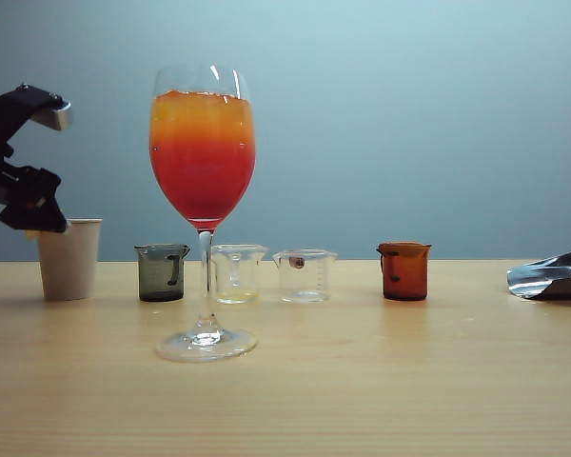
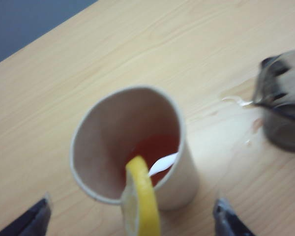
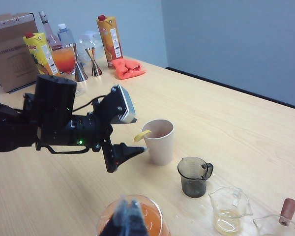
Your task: Pick up the lemon slice from the paper cup on the left and carefully insert it into the rim of the goblet.
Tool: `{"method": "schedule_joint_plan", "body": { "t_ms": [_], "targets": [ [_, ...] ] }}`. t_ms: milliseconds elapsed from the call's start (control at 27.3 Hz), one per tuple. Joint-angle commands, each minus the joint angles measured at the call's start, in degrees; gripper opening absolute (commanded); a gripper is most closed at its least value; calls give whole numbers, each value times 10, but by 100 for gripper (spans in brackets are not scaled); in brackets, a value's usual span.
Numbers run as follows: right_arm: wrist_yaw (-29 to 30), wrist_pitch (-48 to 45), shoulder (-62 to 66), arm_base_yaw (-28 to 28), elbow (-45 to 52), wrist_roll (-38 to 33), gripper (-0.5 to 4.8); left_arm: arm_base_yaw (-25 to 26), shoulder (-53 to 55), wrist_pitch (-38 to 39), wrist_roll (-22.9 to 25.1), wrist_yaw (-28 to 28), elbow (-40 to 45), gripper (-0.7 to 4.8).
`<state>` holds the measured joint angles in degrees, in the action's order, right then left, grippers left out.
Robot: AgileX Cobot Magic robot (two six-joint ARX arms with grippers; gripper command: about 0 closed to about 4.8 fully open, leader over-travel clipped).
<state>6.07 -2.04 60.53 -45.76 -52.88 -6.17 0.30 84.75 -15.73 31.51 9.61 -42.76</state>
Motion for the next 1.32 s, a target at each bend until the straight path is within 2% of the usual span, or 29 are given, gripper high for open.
{"method": "schedule_joint_plan", "body": {
  "t_ms": [37, 439, 549, 622, 842, 988, 1208, 1318],
  "targets": [
    [0, -7, -2, 0, -2, 2, -9, -2, 7, -11, 2, -23, -1, 430],
    [0, 17, -2, 0, -2, 2, -9, -2, 11, -33, -4, -23, -1, 417],
    [0, 20, -2, 0, -2, 2, -9, -2, 11, -32, -4, -23, -1, 301],
    [0, 20, -2, 0, -2, 2, -9, -2, 11, -33, -4, -23, -1, 248],
    [1, 20, -2, 0, -2, 2, -9, -2, 11, -32, -4, -23, -1, 231],
    [1, 20, -2, 0, -2, 2, -9, -2, 11, -32, -5, -23, -1, 124],
    [1, 20, -2, 0, -2, 2, -9, -2, 11, -32, -4, -19, -1, 73],
    [0, 19, -2, 0, -2, 2, -9, -2, 9, -33, -4, -19, -1, -9]
  ]
}}
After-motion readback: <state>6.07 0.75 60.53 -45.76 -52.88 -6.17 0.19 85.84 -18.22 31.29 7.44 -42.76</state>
